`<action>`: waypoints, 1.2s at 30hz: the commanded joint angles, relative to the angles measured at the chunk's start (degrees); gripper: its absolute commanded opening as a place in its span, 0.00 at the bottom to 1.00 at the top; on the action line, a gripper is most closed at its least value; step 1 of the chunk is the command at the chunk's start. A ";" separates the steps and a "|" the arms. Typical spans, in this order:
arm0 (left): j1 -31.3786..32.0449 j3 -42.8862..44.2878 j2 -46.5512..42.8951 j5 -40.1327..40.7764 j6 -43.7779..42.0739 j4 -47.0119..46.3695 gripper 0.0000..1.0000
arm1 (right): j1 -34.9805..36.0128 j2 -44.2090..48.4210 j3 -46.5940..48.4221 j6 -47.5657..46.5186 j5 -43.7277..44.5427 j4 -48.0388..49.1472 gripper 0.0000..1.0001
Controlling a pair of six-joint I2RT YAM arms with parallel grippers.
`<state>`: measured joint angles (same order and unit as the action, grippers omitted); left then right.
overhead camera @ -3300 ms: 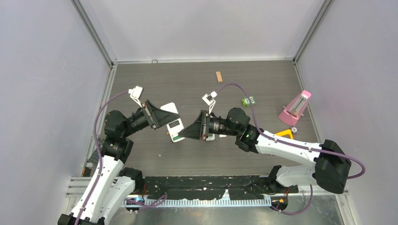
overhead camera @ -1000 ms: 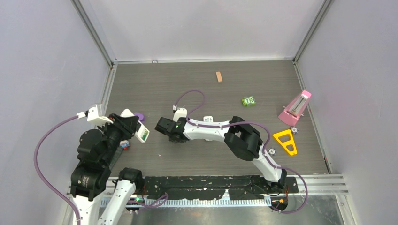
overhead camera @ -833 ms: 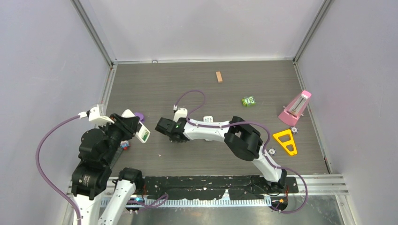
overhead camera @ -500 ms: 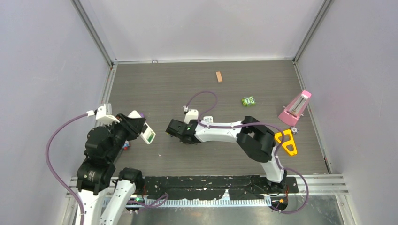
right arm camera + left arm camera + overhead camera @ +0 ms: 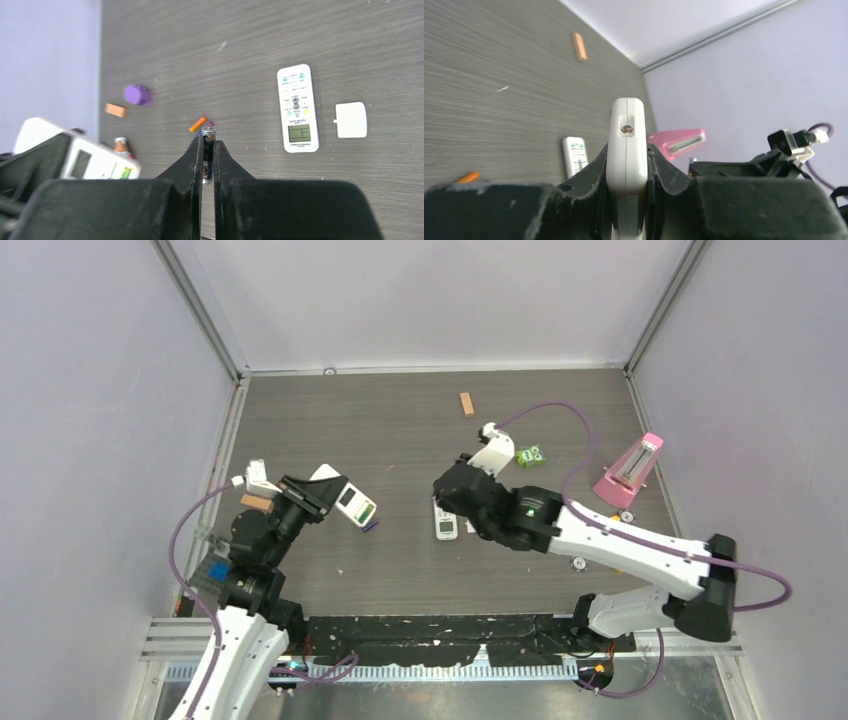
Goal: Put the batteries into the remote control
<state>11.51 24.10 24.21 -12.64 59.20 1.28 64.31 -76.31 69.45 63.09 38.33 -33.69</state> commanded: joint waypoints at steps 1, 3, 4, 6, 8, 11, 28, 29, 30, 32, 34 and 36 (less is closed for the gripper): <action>2.60 -6.28 0.86 5.34 14.06 -25.60 0.00 | -0.08 6.25 -1.25 -2.90 3.08 3.50 0.05; 4.84 -8.50 2.04 8.58 17.10 -31.35 0.00 | -0.08 7.17 -1.20 -4.73 2.39 5.69 0.05; 5.91 -8.95 2.64 9.74 18.25 -34.20 0.00 | -0.07 7.13 -1.24 -6.12 2.18 7.27 0.05; 7.40 -9.45 3.75 11.28 19.88 -36.78 0.00 | -0.07 6.72 -1.33 -7.47 1.80 9.72 0.05; 7.81 -10.50 4.77 12.11 23.22 -39.18 0.00 | 0.01 6.85 -2.57 -8.75 0.95 13.70 0.05; 7.83 -13.38 6.85 14.45 28.80 -45.32 0.00 | 0.17 7.05 -4.43 -10.34 0.13 19.80 0.05; 7.92 -16.17 14.56 14.45 36.93 -58.09 0.00 | 7.13 -0.95 -2.26 -29.70 4.61 42.96 0.05; 7.92 -16.49 14.49 14.50 37.59 -58.29 0.00 | 7.31 -1.58 -2.44 -30.75 4.51 45.37 0.05; 7.92 -16.76 14.53 14.52 38.33 -58.98 0.00 | 7.71 -1.88 -2.51 -32.20 4.67 46.21 0.05; 7.92 -17.56 14.30 14.94 39.10 -60.06 0.00 | 8.09 -2.86 -2.67 -33.49 4.82 48.29 0.05; 7.92 -18.38 13.94 15.45 40.79 -60.75 0.00 | 8.39 -3.39 -2.89 -34.79 4.88 50.27 0.05; 7.92 -18.47 13.54 15.69 40.34 -61.19 0.00 | 8.67 -3.83 -3.10 -36.15 4.65 52.31 0.05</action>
<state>19.14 5.89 38.83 1.78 97.43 -53.52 72.34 -79.64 64.75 32.01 40.77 9.76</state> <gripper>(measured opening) 0.231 0.114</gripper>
